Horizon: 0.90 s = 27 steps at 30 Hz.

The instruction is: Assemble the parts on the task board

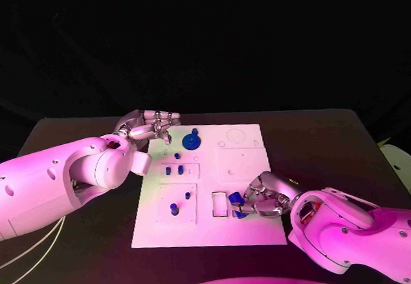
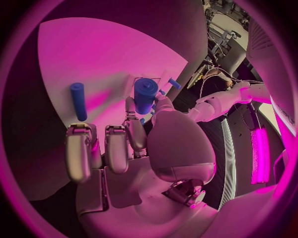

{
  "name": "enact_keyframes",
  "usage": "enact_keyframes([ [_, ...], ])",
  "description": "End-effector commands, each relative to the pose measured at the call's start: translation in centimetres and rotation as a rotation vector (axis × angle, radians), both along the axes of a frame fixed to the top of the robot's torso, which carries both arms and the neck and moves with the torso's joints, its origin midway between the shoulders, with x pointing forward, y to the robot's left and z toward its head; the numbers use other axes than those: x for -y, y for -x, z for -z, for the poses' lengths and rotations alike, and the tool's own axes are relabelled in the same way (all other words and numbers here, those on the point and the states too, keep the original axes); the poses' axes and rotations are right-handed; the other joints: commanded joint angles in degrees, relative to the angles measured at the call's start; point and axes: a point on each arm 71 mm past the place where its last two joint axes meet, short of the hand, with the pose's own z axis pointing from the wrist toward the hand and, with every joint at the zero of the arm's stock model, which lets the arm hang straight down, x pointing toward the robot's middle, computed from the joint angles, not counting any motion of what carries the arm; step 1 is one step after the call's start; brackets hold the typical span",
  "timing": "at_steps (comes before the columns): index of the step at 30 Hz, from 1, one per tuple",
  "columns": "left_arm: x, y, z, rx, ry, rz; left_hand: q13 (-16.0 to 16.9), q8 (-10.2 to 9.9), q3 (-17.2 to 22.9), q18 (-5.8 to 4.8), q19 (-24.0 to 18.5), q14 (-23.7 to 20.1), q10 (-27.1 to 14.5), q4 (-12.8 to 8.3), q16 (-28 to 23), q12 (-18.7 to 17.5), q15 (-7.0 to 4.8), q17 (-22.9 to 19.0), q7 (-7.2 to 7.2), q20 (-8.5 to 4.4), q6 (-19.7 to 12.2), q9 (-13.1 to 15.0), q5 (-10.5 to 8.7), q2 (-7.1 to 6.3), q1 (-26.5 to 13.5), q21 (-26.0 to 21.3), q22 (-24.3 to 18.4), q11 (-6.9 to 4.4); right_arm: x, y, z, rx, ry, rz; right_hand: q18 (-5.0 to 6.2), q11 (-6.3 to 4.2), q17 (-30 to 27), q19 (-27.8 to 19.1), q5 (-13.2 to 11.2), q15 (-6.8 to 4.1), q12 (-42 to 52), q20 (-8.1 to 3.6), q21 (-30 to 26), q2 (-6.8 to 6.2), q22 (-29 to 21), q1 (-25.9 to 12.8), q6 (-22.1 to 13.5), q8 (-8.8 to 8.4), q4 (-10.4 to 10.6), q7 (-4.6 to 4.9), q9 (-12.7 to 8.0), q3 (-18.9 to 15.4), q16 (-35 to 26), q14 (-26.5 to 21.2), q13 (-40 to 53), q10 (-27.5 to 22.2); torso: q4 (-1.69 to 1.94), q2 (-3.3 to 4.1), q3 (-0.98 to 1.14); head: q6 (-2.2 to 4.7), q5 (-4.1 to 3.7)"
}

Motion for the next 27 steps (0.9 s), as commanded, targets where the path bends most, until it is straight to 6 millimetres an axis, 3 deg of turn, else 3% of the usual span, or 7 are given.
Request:
enact_keyframes([
  [1,0.3,0.1,-0.1,0.005,0.013,0.018,0.0,0.3,-0.3,0.82,0.4,-0.4,-0.2,-0.1,0.1,0.3,-0.01,-0.1,0.06,0.2,-0.2,-0.1,-0.15,0.36,0.0,-0.3,-0.1,-0.02,-0.6,-0.1,-0.1,0.011,-0.031,-0.004,-0.41,-0.03,3.9,3.7,0.1,-0.34,0.3,-0.41,0.3,0.43,13.4,-0.2,0.4,0.38,0.0,-0.05,0.1,-0.2,0.2,3.9,0.0,0.3,0.0,0.05,0.02,0.01,-0.04],
  [27,0.4,0.1,-0.1,0.004,0.013,0.02,0.0,0.3,-0.3,0.82,0.4,-0.4,-0.2,-0.1,0.1,0.3,-0.01,-0.1,0.06,0.2,-0.2,-0.1,-0.15,0.36,0.0,-0.3,-0.1,-0.02,-2.5,-1.3,0.9,-0.032,-0.011,-0.047,-0.32,-0.02,3.6,3.5,-0.9,-0.35,-0.2,-0.45,-0.2,0.98,13.3,-1.2,0.2,0.42,0.0,-0.05,0.6,-0.8,0.1,3.8,-0.2,0.1,-0.02,0.0,-0.07,-0.28,0.4],
])
